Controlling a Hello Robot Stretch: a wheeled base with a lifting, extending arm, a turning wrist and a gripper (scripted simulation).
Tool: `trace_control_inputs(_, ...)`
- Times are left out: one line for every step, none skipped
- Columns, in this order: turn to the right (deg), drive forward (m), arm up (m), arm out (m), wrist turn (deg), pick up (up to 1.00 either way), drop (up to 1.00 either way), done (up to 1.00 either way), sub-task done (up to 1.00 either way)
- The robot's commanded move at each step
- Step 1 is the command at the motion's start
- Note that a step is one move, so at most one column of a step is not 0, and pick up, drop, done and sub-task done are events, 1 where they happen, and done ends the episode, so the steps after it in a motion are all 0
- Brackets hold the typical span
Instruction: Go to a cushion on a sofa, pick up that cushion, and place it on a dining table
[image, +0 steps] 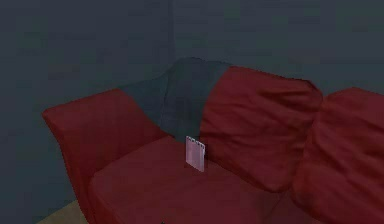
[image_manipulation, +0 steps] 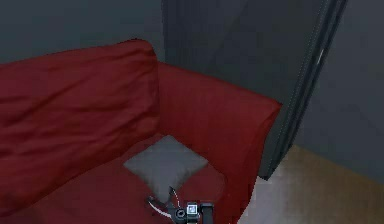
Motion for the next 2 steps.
trace_control_inputs(0.0,0.0,0.1,0.0,0.0,0.0,0.0,0.0,0.0)
trace_control_inputs(0.0,0.0,0.38,0.0,0.0,0.0,0.0,0.0,0.0)
